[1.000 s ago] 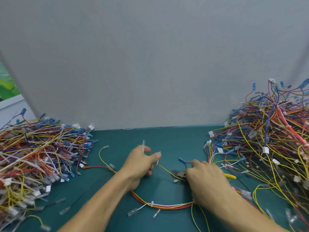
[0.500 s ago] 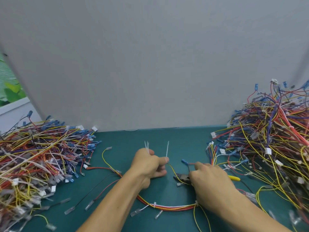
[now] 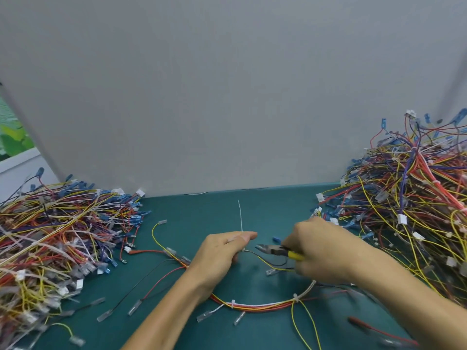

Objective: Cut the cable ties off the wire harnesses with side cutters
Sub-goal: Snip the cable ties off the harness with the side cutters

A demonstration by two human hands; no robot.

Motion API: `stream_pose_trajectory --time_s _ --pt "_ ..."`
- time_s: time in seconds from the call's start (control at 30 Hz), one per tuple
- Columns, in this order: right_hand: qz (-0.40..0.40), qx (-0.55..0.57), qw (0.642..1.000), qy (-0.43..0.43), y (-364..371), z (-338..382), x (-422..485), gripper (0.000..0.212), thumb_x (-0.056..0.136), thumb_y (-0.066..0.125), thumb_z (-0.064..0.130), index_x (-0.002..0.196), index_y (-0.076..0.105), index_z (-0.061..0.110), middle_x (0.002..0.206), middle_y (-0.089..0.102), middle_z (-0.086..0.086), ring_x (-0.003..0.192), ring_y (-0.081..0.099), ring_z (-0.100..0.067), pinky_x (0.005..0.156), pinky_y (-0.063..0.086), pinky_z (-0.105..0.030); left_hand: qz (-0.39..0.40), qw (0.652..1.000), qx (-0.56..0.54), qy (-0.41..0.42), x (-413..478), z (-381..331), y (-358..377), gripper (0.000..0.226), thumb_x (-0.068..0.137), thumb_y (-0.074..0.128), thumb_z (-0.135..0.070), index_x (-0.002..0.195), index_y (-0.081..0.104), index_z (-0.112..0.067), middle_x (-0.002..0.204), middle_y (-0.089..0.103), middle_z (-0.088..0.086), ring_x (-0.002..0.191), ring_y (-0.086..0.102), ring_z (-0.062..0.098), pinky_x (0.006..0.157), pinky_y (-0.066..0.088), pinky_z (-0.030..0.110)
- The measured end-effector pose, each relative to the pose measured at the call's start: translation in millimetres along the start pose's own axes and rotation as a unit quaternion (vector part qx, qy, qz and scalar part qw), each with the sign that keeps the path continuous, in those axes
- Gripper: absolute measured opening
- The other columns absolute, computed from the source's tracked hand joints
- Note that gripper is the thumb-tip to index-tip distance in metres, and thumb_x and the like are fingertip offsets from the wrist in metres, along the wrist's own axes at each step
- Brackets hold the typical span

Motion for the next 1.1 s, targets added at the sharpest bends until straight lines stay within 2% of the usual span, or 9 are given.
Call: stream_pose_trajectory --time_s 0.13,0.3,0.57,0.63,0.7,0.77,0.97,1.03,1.1 --pt "0.021 0.037 0.999 -0.027 -11 2 7 0.018 0.07 0.053 0.017 0.054 0.044 0.019 0.057 0.045 -0.003 0.063 0.049 -0.03 0.053 0.04 -0.032 0.011 0.998 -0.053 -0.011 -2 -4 -4 0.022 0.092 0.056 -0.03 0.094 0.077 -0.036 0.062 0.037 0.001 0.056 0.037 0.008 0.051 0.034 0.01" --pt "0.021 0.02 0.999 -0.045 -9 9 17 0.019 0.071 0.053 0.015 0.055 0.044 0.019 0.058 0.043 -0.002 0.067 0.05 -0.031 0.05 0.037 -0.028 0.009 0.998 -0.058 -0.021 -2 -4 -3 0.02 0.09 0.058 -0.033 0.092 0.077 -0.036 0.053 0.036 -0.009 0.06 0.037 0.011 0.053 0.033 0.014" --pt "-0.005 -0.016 0.997 -0.069 -7 17 23 0.03 0.072 0.055 0.013 0.05 0.037 0.022 0.059 0.038 0.0 0.067 0.048 -0.031 0.045 0.026 -0.025 0.021 0.997 -0.071 -0.02 -4 -6 -3 0.021 0.093 0.056 -0.026 0.096 0.077 -0.025 0.05 0.059 -0.017 0.051 0.051 -0.006 0.052 0.038 0.006" --pt "-0.009 -0.019 0.997 -0.073 -8 17 23 0.029 0.072 0.054 0.013 0.05 0.037 0.022 0.059 0.038 0.0 0.068 0.049 -0.031 0.046 0.026 -0.025 0.023 0.997 -0.073 -0.019 -4 -7 -2 0.021 0.093 0.055 -0.023 0.1 0.076 -0.022 0.064 0.071 -0.011 0.054 0.055 -0.009 0.053 0.038 0.004" --pt "-0.008 -0.019 0.997 -0.075 -8 17 22 0.029 0.072 0.054 0.014 0.05 0.037 0.022 0.06 0.037 0.0 0.069 0.05 -0.031 0.047 0.026 -0.024 0.022 0.997 -0.069 -0.016 -5 -8 -2 0.022 0.094 0.055 -0.023 0.101 0.075 -0.021 0.087 0.066 -0.016 0.056 0.056 -0.01 0.053 0.038 0.003" --pt "-0.007 -0.019 0.997 -0.076 -8 17 22 0.029 0.073 0.055 0.015 0.051 0.037 0.022 0.059 0.038 0.001 0.069 0.05 -0.031 0.047 0.027 -0.024 0.022 0.998 -0.065 -0.016 -5 -8 -2 0.022 0.094 0.055 -0.023 0.1 0.076 -0.021 0.088 0.067 -0.015 0.056 0.056 -0.01 0.054 0.038 0.003" --pt "-0.005 -0.013 0.997 -0.076 -6 17 22 0.03 0.074 0.056 0.016 0.052 0.038 0.023 0.06 0.039 0.001 0.072 0.052 -0.031 0.047 0.027 -0.024 0.027 0.998 -0.059 -0.013 -4 -6 -2 0.021 0.093 0.056 -0.024 0.098 0.076 -0.024 0.096 0.052 -0.021 0.058 0.056 -0.011 0.055 0.039 0.003" --pt "-0.008 -0.015 0.997 -0.079 -6 17 22 0.031 0.075 0.056 0.017 0.051 0.037 0.024 0.06 0.039 0.001 0.072 0.052 -0.031 0.047 0.027 -0.024 0.027 0.998 -0.057 -0.014 -4 -6 -2 0.021 0.093 0.056 -0.025 0.098 0.077 -0.024 0.097 0.056 -0.018 0.058 0.057 -0.011 0.055 0.039 0.003" --pt "-0.01 -0.016 0.997 -0.081 -6 17 22 0.031 0.075 0.056 0.017 0.051 0.037 0.024 0.06 0.039 0.001 0.071 0.051 -0.03 0.047 0.027 -0.024 0.023 0.998 -0.058 -0.022 -3 -5 -1 0.021 0.093 0.056 -0.026 0.096 0.078 -0.026 0.089 0.069 -0.003 0.059 0.057 -0.01 0.056 0.04 0.004"
Point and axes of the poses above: each hand's wrist, its own x-axis towards the middle knuckle, its own y-axis out of the palm, z = x × y, the point moved 2 cm from there along x, towards the middle knuckle
